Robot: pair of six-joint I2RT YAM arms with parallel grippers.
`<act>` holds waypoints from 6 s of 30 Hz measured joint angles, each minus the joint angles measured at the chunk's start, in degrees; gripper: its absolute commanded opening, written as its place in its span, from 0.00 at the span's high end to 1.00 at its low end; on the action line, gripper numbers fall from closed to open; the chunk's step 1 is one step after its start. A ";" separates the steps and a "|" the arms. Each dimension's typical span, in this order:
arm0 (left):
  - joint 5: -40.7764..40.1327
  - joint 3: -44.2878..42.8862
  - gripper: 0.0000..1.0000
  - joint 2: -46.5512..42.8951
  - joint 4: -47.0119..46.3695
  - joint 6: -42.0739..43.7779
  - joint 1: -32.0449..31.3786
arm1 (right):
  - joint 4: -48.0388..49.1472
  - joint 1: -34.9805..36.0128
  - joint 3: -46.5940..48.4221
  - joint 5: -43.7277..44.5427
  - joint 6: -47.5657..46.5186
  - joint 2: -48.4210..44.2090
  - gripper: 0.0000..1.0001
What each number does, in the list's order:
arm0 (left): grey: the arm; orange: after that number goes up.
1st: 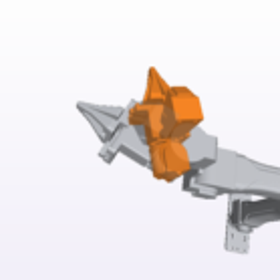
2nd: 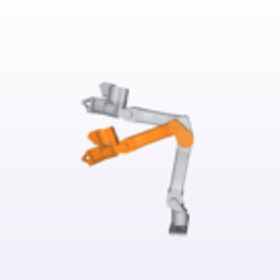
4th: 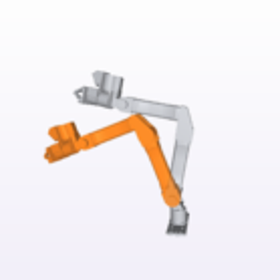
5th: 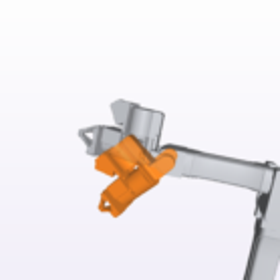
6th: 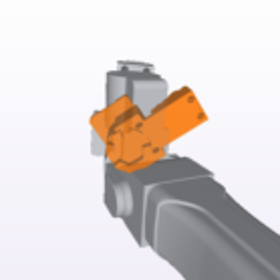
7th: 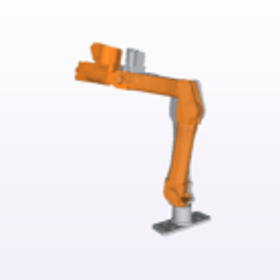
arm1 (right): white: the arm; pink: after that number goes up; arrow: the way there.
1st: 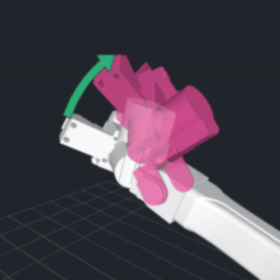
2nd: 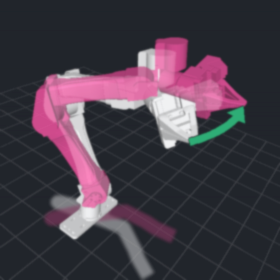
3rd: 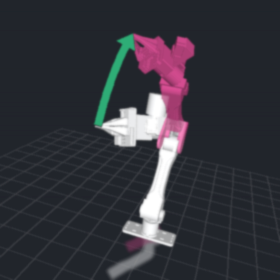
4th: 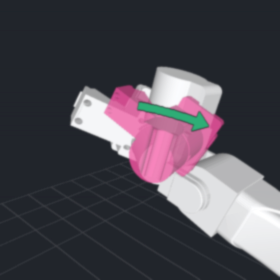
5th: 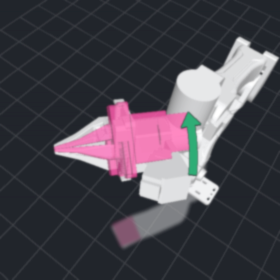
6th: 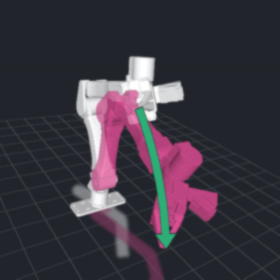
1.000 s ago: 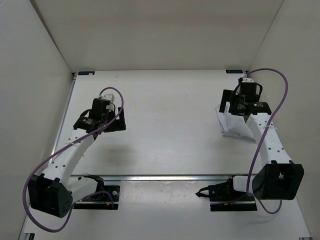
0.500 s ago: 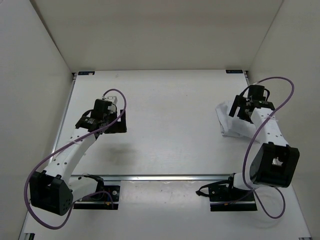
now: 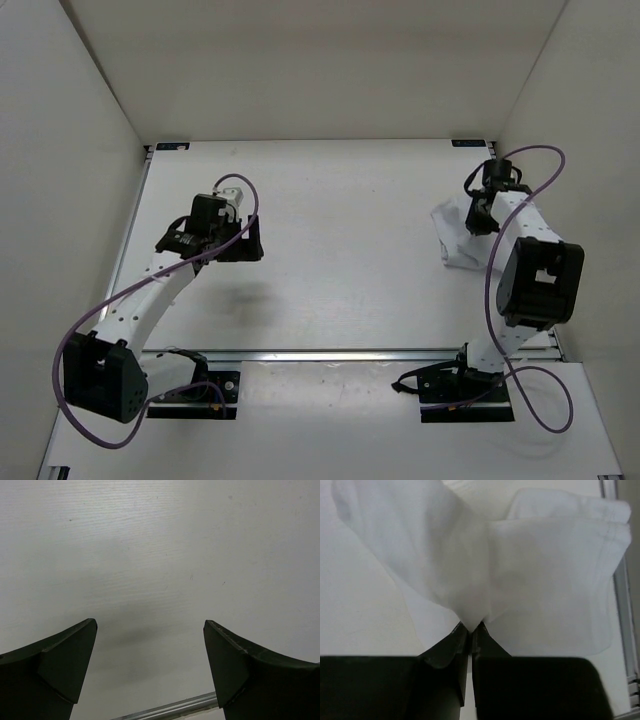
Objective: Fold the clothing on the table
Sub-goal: Move the skirt to the center of the board, then flatten the skirt out
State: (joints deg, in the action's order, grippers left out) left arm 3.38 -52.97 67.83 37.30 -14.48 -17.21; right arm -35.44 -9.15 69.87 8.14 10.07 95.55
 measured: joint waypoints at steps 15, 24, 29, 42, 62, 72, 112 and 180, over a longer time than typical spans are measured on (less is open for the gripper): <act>3.52 -6.23 0.02 4.55 -6.32 -0.35 3.17 | -0.48 20.79 46.01 -23.91 -2.21 2.16 1.00; 6.69 -7.06 0.01 2.45 -7.63 -1.05 3.65 | 12.33 15.50 9.46 -34.75 1.90 -11.78 0.53; 8.55 -2.32 0.01 -2.25 -7.69 -1.29 3.45 | 8.90 18.82 -7.82 -33.16 2.16 -0.72 0.20; 18.69 7.67 0.02 -1.92 -14.60 -5.64 -5.68 | 6.67 18.53 -11.50 -31.01 1.70 -19.67 0.23; 21.79 9.49 0.01 -0.24 -18.23 -7.45 -5.25 | 7.58 24.30 -28.63 -22.03 -5.46 -27.98 0.75; 22.16 9.49 0.01 -1.27 -18.10 -7.48 -3.80 | 8.15 24.85 -23.76 -17.88 -6.69 -18.23 1.00; 14.12 15.98 0.01 -9.77 -15.19 -9.90 -2.71 | 9.35 27.47 -27.54 -33.31 1.95 -22.08 1.00; 28.52 -21.31 1.00 49.46 -28.24 0.57 -7.93 | 5.57 17.84 -30.16 -37.99 11.47 -29.38 0.50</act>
State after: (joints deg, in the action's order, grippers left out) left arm 31.90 -74.28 117.30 9.06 -13.91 -25.15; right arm -29.87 8.69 39.70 -29.85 21.54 66.17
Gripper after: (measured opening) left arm 0.111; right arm 0.461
